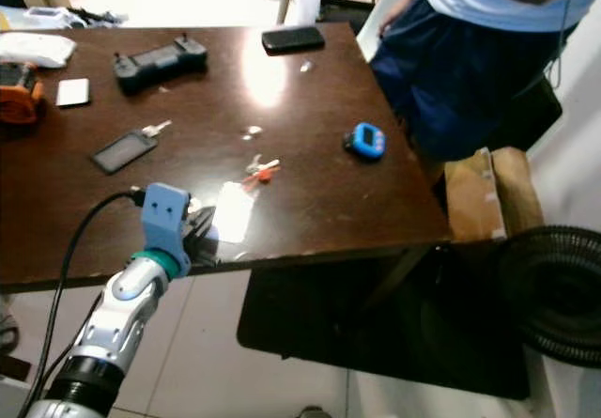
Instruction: Hang keys on a hook
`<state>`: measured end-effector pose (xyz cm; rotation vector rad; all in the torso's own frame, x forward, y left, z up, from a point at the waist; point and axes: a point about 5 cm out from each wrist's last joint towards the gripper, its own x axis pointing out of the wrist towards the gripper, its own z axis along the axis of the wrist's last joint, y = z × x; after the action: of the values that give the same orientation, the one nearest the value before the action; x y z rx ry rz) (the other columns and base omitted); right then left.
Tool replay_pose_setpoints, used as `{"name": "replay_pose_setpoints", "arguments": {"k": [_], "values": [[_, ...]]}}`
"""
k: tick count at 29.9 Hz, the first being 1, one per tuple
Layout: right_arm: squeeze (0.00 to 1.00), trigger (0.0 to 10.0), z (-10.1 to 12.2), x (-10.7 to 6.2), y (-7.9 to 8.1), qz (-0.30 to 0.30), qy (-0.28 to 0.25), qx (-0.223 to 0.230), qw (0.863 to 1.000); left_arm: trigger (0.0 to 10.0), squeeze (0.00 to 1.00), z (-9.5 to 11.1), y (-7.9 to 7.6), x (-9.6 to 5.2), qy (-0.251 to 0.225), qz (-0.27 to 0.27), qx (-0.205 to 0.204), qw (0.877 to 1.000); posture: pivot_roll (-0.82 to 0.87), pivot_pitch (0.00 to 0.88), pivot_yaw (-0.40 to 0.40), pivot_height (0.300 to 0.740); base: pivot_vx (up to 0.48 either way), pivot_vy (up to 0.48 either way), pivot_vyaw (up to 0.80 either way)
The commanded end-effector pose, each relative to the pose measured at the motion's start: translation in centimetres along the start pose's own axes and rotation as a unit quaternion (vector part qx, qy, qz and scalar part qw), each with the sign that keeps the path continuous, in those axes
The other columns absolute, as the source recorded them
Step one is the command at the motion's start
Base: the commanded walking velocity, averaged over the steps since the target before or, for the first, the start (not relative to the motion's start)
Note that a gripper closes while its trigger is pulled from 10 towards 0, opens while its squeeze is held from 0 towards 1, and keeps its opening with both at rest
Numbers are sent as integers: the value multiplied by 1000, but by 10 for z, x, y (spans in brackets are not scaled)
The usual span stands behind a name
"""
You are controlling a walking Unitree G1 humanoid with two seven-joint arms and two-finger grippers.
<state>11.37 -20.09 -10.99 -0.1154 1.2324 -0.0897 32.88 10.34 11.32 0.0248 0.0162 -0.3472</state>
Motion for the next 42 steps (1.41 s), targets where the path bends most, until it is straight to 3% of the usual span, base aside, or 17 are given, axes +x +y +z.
{"name": "replay_pose_setpoints", "arguments": {"k": [1,5,9,10,16,21,31,35,36,38,39,42], "values": [[0,10000,17,1,15,21,-24,3,999,10000,0,7,10,-2,-14,32,9,999,-72,91,82,740,0,0,0],[0,10000,22,1,19,22,-27,2,999,10000,0,13,16,-3,-24,49,15,998,-73,93,82,740,0,0,0],[0,10000,15,1,13,18,-21,2,1000,10000,0,16,23,-6,-30,68,18,997,-72,95,84,740,0,0,0],[0,10000,12,1,10,16,-19,2,1000,10000,1000,17,26,-6,-31,76,17,996,-72,95,84,740,0,0,0],[0,10000,9,0,10,18,-18,5,1000,10000,1000,35,38,-11,-75,125,15,989,-66,97,87,740,0,0,0],[0,10000,9,0,11,20,-18,4,1000,10000,1000,39,42,-12,-77,151,27,985,-62,101,87,740,0,0,0],[0,10000,9,0,13,23,-18,3,1000,10000,1000,30,34,-9,-41,149,17,988,-56,108,91,740,0,0,0],[0,10000,9,0,14,24,-17,3,1000,10000,1000,15,27,-4,10,142,7,990,-54,112,92,740,0,0,0],[0,10000,9,0,14,25,-17,2,1000,10000,659,11,25,-2,26,140,3,990,-51,114,92,740,0,0,0],[0,10000,9,0,14,25,-17,2,1000,10000,659,11,25,-2,26,140,3,990,-51,114,92,740,0,0,0],[0,10000,9,0,14,25,-17,2,1000,10000,0,8,25,0,42,147,-5,988,-53,117,94,740,0,0,0],[0,10000,9,0,14,25,-17,2,1000,10000,0,8,25,0,42,147,-5,988,-53,117,94,740,0,0,0]]}}
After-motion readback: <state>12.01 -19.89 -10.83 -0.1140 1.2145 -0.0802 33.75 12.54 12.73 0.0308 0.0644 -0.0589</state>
